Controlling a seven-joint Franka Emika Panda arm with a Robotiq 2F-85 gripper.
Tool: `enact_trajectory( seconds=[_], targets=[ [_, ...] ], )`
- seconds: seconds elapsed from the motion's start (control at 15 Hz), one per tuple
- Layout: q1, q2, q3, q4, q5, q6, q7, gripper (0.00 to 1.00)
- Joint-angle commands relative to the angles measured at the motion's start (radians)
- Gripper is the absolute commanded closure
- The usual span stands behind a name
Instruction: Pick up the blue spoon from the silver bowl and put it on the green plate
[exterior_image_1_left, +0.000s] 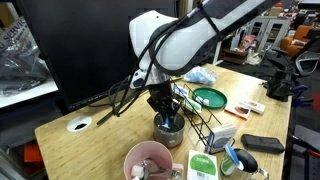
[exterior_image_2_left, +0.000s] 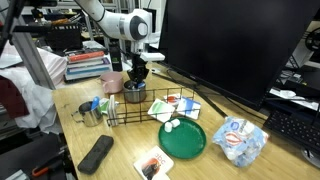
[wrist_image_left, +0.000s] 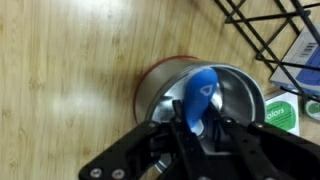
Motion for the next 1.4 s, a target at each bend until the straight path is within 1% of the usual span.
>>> enact_trajectory(
  seconds=[0.0, 0.4, 0.6, 0.73, 0.93, 1.13, 1.33],
  targets=[
    [-0.024, -0.018, 0.022, 0.006, 0.025, -0.023, -0.02, 0.94],
    [-0.04, -0.081, 0.012, -0.027, 0.039, -0.004, 0.01, 0.94],
    [-0.058, -0.132, 0.0, -0.052, 0.055, 0.038, 0.06, 0.94],
    [-0.072, -0.173, -0.01, -0.076, 0.068, 0.079, 0.117, 0.94],
    [-0.087, -0.242, -0.039, -0.126, 0.066, 0.133, 0.248, 0.94],
    [-0.115, -0.324, -0.068, -0.208, 0.067, 0.172, 0.371, 0.94],
    [-0.147, -0.424, -0.107, -0.326, 0.053, 0.214, 0.492, 0.94]
  ],
)
